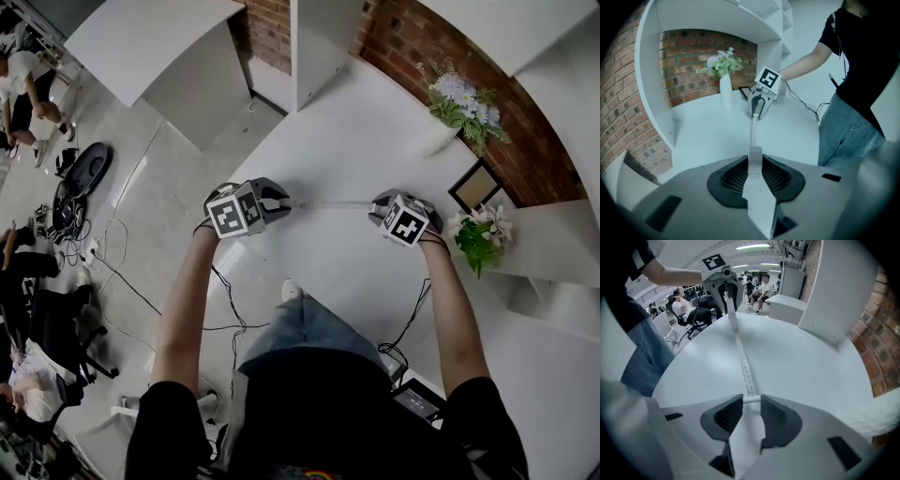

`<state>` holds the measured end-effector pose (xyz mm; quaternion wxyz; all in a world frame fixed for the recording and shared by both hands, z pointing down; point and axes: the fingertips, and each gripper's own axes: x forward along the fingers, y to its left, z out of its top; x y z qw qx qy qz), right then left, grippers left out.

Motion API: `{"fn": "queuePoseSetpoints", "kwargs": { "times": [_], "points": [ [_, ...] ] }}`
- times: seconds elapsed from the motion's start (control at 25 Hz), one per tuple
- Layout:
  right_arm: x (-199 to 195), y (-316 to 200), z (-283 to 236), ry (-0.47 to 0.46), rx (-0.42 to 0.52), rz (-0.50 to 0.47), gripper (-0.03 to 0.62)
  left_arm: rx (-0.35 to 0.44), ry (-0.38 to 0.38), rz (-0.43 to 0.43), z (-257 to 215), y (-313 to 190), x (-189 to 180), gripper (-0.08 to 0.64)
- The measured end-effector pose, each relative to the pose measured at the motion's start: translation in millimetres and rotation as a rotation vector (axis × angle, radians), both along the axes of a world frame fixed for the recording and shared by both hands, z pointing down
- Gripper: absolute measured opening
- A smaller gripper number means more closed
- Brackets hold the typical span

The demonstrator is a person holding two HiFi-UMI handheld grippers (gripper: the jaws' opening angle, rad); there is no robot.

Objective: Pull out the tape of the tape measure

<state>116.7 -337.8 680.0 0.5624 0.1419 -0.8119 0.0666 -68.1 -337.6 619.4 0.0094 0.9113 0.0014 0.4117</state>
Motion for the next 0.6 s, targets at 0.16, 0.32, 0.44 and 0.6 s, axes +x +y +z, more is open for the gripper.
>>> {"fn": "queuePoseSetpoints", "kwargs": {
  "times": [0.16,0.32,0.44,0.6],
  "points": [
    [-1,-2,8,0.015,-0.006,0.003,0.114,-0.013,-0.061,0.007,12,-4,-4,0.089],
    [-3,-5,12,0.025,-0.005,0.010,0.115,-0.018,-0.108,0.024,23,-7,-4,0.089],
    [-3,-7,12,0.027,-0.010,0.011,0.130,-0.021,-0.108,0.019,23,-9,-1,0.089],
    [-4,-8,12,0.000,-0.019,0.028,0.150,-0.023,-0.099,-0.003,24,-12,-1,0.089]
  ]
}}
